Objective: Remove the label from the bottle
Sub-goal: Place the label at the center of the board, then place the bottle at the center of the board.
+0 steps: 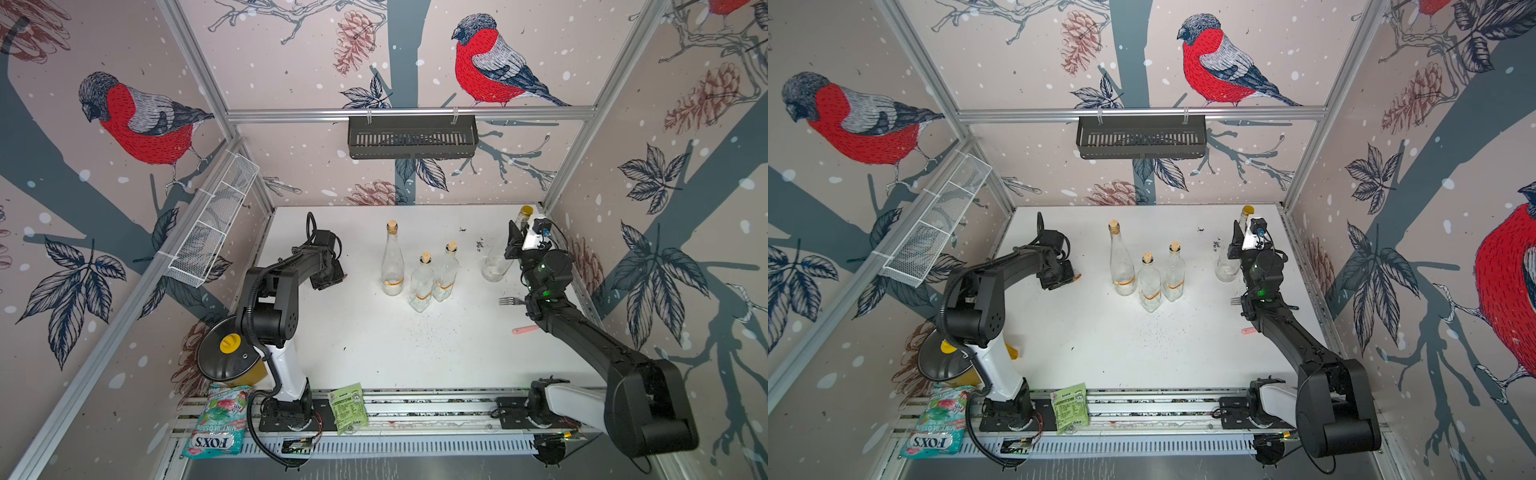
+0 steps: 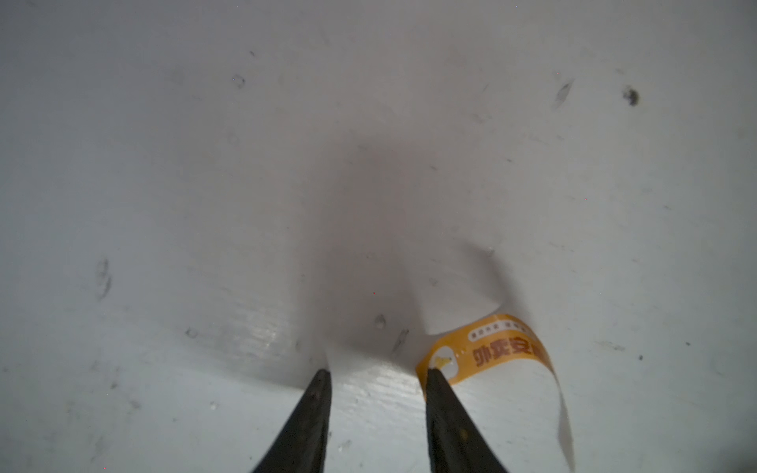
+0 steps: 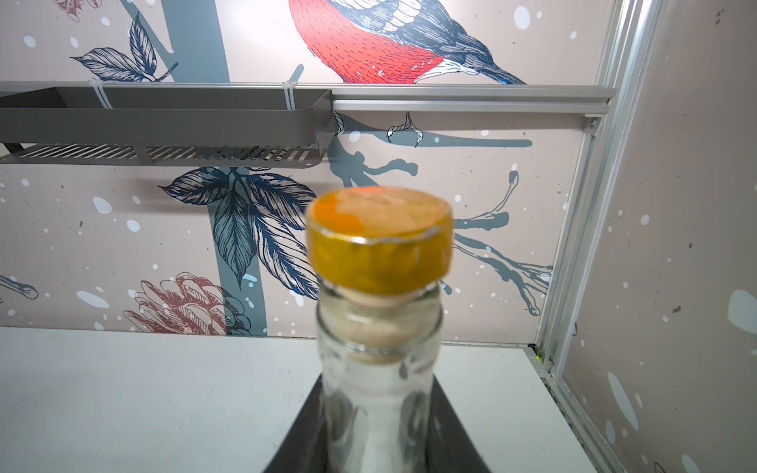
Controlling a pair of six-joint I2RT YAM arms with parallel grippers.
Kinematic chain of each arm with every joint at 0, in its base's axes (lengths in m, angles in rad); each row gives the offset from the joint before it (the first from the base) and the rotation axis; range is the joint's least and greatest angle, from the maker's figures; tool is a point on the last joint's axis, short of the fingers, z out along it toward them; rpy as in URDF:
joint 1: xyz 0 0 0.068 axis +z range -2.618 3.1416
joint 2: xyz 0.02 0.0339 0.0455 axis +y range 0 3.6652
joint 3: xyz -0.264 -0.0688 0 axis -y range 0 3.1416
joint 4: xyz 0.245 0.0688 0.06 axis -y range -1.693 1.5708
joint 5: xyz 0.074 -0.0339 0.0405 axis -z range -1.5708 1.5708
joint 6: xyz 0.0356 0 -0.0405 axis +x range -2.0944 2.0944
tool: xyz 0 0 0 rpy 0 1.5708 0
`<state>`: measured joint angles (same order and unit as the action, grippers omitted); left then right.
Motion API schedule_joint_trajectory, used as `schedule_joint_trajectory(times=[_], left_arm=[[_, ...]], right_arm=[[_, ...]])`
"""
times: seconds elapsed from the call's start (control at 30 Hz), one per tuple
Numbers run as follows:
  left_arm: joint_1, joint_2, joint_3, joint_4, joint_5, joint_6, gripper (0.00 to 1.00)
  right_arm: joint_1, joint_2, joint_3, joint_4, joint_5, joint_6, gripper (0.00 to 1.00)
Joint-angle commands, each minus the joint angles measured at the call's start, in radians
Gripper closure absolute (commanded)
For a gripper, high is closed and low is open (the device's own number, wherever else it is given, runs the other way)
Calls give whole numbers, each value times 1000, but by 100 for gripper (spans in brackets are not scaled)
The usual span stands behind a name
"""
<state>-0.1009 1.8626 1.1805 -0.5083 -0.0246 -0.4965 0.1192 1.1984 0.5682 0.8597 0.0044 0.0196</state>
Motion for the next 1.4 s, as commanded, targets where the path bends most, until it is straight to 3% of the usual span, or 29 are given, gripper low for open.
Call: schedule_joint_trajectory(times=[0.0, 0.2, 0.3, 0.33, 0.4, 0.77, 1.0, 1.17, 1.37], left_arm=[[2, -15, 6, -34, 2, 34, 54], [2, -109, -17, -26, -11, 96, 31], [2, -162, -33, -26, -1, 118, 5], [2, -179, -36, -28, 8, 128, 1], [1, -208, -45, -27, 24, 142, 1], [1, -411, -100, -8, 120, 191, 1], [1, -564, -168, 57, 250, 257, 1], [-10, -712, -257, 127, 339, 309, 1], [-108, -886, -354, 229, 403, 346, 1]], right_arm=[[0, -11, 7, 84, -17, -7, 100], [0, 0, 26, 48, -33, -12, 97], [5, 14, 43, 25, -38, -20, 81], [7, 18, 49, 20, -38, -20, 73], [13, 32, 63, 1, -41, -21, 61], [33, 46, 89, -54, -46, -38, 51], [119, -54, 133, -168, -8, -120, 21], [196, -188, 150, -321, 0, -130, 16], [281, -342, 145, -468, -67, -118, 12]])
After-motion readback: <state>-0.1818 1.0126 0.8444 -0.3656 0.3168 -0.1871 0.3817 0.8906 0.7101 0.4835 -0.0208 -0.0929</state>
